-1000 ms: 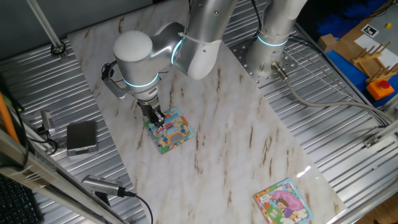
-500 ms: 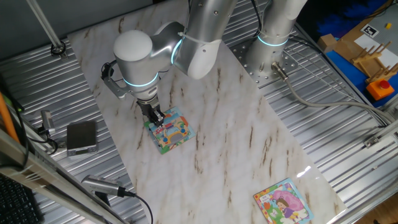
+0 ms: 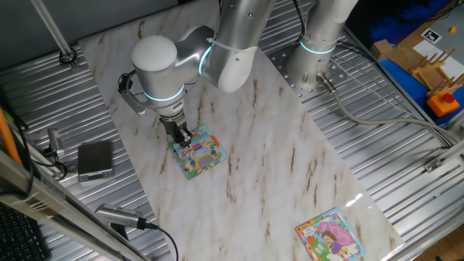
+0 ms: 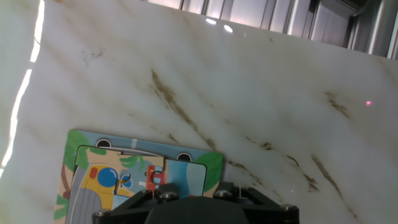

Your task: Assemble one piece of a puzzle

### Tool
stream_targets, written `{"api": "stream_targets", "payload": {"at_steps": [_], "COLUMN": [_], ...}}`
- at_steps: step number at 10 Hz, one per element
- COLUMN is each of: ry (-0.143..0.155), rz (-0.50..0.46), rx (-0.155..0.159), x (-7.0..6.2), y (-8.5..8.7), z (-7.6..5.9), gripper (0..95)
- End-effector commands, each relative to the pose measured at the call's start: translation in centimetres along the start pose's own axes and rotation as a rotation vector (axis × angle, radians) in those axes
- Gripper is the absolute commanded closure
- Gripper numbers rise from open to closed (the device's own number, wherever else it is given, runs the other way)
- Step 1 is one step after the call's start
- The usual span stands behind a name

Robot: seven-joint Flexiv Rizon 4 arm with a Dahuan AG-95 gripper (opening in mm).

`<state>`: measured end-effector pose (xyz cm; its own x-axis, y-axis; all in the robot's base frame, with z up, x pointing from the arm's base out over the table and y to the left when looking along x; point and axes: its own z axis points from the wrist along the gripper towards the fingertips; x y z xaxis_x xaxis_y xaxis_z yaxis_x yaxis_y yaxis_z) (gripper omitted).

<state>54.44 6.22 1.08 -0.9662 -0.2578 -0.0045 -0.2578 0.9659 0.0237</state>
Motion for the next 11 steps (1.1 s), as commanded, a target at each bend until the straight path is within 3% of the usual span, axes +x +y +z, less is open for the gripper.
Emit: {"api": "stream_targets", "payload": {"at_steps": [1, 8, 9, 11], "ry": [0.000, -0.002, -0.002, -0.002], "rz": [0.000, 0.000, 0.000, -0.001], "rx": [0.000, -0.005, -0.006, -0.007], "x": [-0.01, -0.09, -0.10, -0.11], "y": [0.02, 0.13, 0.15, 0.18], "z": [0.01, -0.04, -0.07, -0.07], "gripper": [57.0, 57.0, 38.0, 38.0]}}
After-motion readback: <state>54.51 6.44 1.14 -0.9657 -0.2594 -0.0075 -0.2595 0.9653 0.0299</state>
